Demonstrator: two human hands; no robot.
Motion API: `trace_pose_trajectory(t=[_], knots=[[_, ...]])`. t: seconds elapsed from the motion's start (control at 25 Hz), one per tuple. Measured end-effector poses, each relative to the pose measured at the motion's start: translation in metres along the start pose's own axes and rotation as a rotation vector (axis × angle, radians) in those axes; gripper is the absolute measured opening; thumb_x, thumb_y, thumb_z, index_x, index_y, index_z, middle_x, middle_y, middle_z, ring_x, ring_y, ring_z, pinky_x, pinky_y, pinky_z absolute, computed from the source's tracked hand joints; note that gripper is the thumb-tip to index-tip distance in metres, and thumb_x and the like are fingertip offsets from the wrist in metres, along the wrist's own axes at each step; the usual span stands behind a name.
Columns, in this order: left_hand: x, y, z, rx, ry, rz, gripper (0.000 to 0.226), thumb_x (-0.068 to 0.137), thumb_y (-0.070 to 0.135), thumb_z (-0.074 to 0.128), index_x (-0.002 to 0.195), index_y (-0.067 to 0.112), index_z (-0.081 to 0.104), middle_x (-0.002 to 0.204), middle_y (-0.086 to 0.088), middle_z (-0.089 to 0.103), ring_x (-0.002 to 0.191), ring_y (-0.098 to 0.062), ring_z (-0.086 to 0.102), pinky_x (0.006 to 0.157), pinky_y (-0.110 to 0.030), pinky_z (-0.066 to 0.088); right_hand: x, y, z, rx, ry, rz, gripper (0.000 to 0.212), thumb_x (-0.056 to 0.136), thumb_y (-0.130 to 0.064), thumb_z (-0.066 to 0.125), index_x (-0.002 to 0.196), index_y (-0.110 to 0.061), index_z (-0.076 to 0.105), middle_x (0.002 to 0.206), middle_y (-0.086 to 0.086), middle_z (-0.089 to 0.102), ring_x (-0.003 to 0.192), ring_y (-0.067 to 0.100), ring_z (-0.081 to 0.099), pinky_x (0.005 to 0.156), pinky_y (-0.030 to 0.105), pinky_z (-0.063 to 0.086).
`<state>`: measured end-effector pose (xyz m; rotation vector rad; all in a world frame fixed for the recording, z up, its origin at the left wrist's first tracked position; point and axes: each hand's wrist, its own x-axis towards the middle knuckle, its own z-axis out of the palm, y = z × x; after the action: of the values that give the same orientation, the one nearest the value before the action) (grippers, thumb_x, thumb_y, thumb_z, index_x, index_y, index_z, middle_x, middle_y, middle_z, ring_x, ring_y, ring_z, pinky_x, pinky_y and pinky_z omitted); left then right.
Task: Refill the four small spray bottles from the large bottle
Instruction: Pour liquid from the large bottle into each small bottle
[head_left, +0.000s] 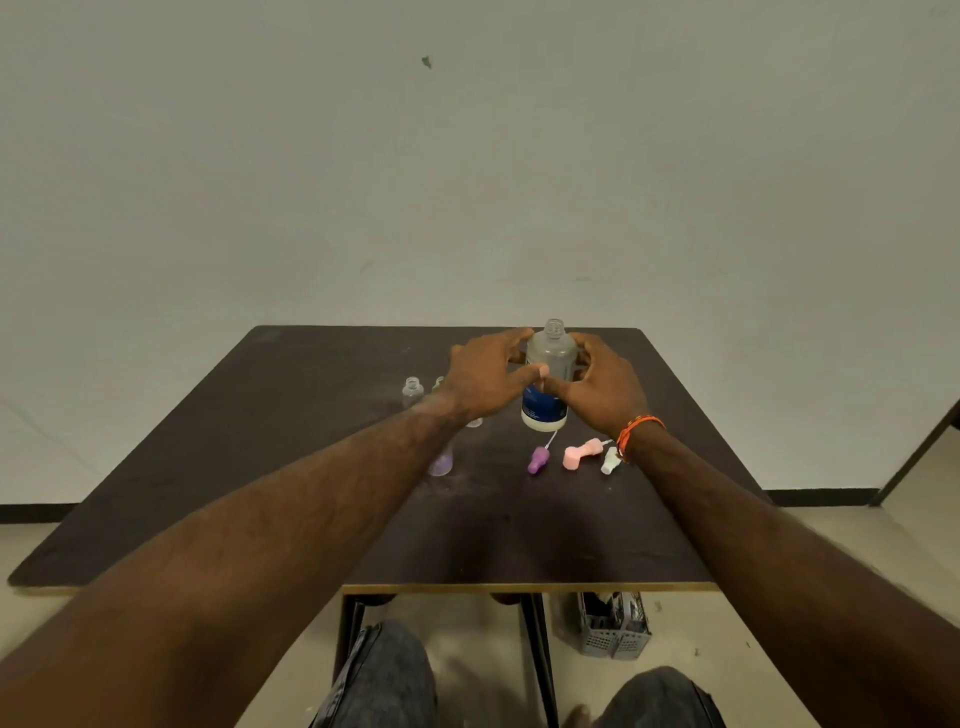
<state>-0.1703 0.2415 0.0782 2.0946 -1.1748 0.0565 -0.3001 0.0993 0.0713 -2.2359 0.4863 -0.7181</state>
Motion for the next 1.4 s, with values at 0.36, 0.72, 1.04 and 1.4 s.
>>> trace_pose_trajectory(t=[0.36,0.72,1.04,1.4], knots=[[-0.065,-0.037,-0.023,0.042,-0.052,-0.065,0.050,0.085,0.053,0.077,0.125,0.028,0.062,0.111,0.010,0.075,0.106,-0.010,0.069,0.111,-0.054,0.041,-0.052,-0.014,0.053,-0.001,-0.119,0.014,0.072,0.070,-0.048,0.086,0.128,-0.024,0.049,0.123,-0.001,0.064,0.104,0.016,0.064,0.084,0.032,0.058],[-0.096,-0.065,-0.023,0.054,0.118,-0.034,0.063,0.077,0.041,0.063,0.138,0.026,0.058,0.134,0.012,0.060,0.133,-0.013,0.046,0.104,-0.036,0.023,-0.057,-0.009,0.065,0.048,-0.182,0.044,0.069,0.075,-0.032,0.087,0.130,-0.023,0.046,0.133,0.001,0.060,0.114,0.020,0.062,0.095,0.036,0.055],[-0.116,-0.101,-0.003,0.044,0.055,-0.356,0.078,0.079,0.055,0.083,0.145,0.027,0.052,0.143,0.006,0.058,0.139,-0.018,0.043,0.113,-0.049,0.026,-0.058,-0.005,0.071,0.053,-0.201,0.067,0.074,0.079,-0.029,0.083,0.138,-0.023,0.040,0.142,0.002,0.053,0.124,0.023,0.056,0.101,0.043,0.052],[-0.109,-0.107,0.011,0.046,0.027,-0.326,0.028,0.091,0.054,0.072,0.107,0.038,0.055,0.085,0.022,0.059,0.089,-0.002,0.055,0.100,-0.045,0.034,-0.059,-0.003,0.079,0.105,-0.173,0.096,0.087,0.071,-0.040,0.088,0.138,-0.029,0.034,0.143,-0.003,0.050,0.125,0.017,0.053,0.105,0.037,0.049]])
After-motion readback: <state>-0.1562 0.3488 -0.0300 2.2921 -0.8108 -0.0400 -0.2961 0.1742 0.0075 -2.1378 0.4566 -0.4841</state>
